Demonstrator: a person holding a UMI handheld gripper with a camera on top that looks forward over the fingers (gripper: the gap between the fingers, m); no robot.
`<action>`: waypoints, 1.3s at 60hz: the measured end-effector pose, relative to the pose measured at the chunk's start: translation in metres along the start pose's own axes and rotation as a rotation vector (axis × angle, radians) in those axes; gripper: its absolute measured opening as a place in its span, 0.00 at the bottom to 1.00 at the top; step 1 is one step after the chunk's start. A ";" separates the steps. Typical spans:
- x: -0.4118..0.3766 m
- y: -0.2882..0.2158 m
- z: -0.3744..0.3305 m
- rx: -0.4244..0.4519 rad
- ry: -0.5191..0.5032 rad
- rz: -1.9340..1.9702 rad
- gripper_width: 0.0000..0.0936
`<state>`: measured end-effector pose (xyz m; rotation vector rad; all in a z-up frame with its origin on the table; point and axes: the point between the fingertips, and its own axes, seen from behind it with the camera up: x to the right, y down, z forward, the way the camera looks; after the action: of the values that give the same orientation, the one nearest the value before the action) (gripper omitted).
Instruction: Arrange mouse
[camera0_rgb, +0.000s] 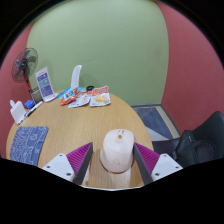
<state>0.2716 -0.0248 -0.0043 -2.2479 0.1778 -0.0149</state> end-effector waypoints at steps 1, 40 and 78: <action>0.001 -0.001 0.002 0.002 0.004 -0.005 0.86; -0.018 -0.104 -0.070 0.169 0.243 -0.060 0.44; -0.357 0.037 -0.043 -0.001 -0.016 -0.051 0.47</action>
<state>-0.0895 -0.0333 0.0124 -2.2523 0.1116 -0.0240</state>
